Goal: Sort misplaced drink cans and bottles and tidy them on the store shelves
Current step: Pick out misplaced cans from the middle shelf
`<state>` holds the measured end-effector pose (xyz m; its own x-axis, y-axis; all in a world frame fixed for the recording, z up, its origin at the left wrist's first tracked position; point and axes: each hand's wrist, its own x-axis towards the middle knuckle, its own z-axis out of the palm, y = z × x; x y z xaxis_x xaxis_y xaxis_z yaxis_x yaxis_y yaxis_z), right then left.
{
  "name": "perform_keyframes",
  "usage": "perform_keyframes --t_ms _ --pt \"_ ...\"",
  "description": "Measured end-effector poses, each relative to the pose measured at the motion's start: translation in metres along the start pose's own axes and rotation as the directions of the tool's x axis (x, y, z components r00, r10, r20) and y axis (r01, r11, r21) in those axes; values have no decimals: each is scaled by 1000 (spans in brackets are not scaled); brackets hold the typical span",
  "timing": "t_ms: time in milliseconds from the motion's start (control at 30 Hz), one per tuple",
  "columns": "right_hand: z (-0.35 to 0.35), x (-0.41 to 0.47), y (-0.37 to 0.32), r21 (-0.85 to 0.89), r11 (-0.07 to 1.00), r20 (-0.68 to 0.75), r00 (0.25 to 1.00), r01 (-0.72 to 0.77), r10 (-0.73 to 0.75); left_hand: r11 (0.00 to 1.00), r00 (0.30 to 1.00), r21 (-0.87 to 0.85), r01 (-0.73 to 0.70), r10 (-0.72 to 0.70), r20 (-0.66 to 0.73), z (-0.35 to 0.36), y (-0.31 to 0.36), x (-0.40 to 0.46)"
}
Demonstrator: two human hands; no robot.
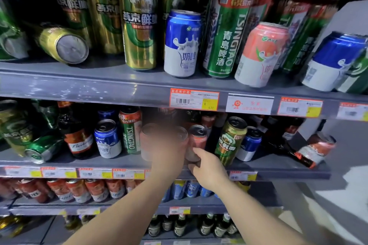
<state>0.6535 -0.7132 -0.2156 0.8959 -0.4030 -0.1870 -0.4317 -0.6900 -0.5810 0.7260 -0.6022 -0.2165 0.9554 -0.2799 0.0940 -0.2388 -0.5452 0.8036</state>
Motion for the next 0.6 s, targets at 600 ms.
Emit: perform_keyframes --t_ms 600 --pt "-196 -54 -65 118 945 -808 582 306 -88 901 903 91 -424 413 117 -58 94 -15"
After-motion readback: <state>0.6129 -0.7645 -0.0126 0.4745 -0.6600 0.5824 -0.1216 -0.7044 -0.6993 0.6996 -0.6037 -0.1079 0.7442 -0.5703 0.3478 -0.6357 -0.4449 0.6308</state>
